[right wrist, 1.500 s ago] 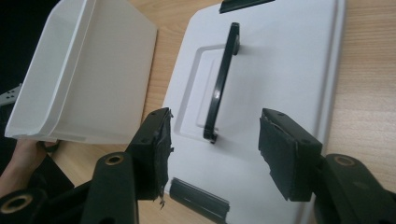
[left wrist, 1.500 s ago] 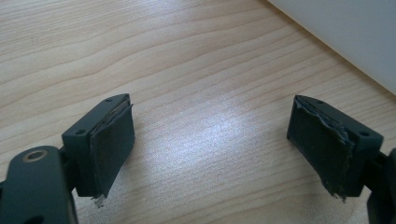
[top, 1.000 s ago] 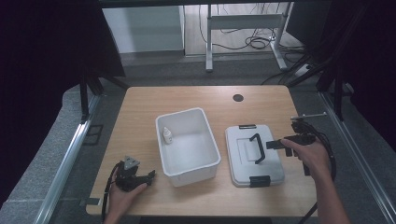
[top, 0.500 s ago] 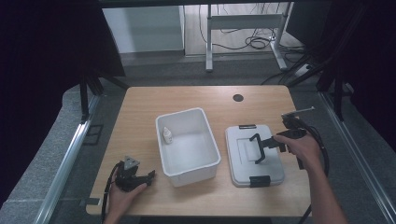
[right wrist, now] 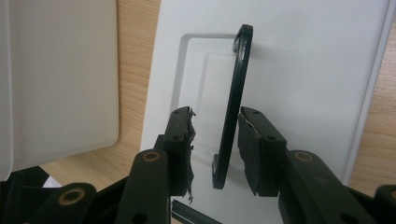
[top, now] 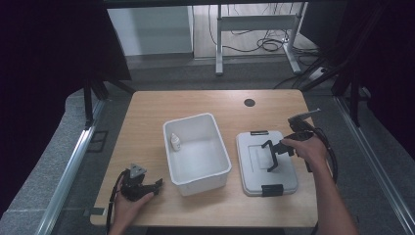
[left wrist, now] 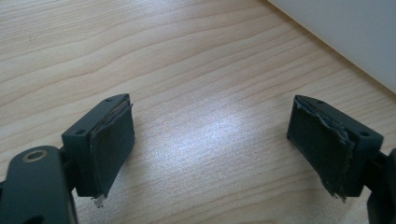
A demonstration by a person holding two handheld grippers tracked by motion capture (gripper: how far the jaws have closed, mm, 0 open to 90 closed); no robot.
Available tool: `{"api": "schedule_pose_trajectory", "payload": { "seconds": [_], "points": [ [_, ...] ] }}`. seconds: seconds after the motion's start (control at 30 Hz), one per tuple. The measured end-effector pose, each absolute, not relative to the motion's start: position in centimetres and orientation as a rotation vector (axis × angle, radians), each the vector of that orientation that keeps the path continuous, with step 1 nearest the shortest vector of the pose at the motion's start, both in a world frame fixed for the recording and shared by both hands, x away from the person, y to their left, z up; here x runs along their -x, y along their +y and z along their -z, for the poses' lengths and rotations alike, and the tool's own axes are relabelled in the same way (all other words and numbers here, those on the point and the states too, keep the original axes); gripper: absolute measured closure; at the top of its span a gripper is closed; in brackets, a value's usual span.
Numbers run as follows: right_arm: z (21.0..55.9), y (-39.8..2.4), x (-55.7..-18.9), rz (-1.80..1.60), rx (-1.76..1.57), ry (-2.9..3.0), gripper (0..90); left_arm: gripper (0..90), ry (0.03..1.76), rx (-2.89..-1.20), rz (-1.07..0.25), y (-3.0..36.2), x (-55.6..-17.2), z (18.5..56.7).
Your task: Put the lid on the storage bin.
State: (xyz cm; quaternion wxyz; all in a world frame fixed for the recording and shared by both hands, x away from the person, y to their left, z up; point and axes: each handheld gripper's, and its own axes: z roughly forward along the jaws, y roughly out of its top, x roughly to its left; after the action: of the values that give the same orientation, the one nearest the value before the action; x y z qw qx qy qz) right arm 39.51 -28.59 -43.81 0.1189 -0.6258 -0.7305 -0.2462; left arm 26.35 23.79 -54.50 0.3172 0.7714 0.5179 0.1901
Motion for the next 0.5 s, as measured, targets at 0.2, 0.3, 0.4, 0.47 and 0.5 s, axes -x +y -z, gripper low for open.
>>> {"api": "schedule_pose_trajectory", "payload": {
  "seconds": [0.2, 0.3, 0.4, 0.47, 0.5],
  "points": [
    [44.5, -28.1, -40.2, 0.652, 1.839, -2.133, 67.1, 14.7, 1.365, -2.029, -0.502, 23.8, -26.3, 54.5],
    [44.9, -28.0, -40.6, 0.617, 1.856, -2.129, 68.3, 14.7, 1.364, -2.033, -0.502, 23.8, -26.3, 54.5],
    [45.8, -27.9, -41.0, 0.567, 1.861, -2.111, 73.4, 14.7, 1.365, -2.030, -0.503, 23.8, -26.3, 54.5],
    [46.1, -27.7, -41.1, 0.554, 1.858, -2.108, 75.0, 14.7, 1.363, -2.032, -0.502, 23.8, -26.3, 54.5],
    [46.1, -27.7, -41.1, 0.554, 1.858, -2.108, 75.0, 14.7, 1.363, -2.032, -0.501, 23.8, -26.3, 54.5]
  ]
}}
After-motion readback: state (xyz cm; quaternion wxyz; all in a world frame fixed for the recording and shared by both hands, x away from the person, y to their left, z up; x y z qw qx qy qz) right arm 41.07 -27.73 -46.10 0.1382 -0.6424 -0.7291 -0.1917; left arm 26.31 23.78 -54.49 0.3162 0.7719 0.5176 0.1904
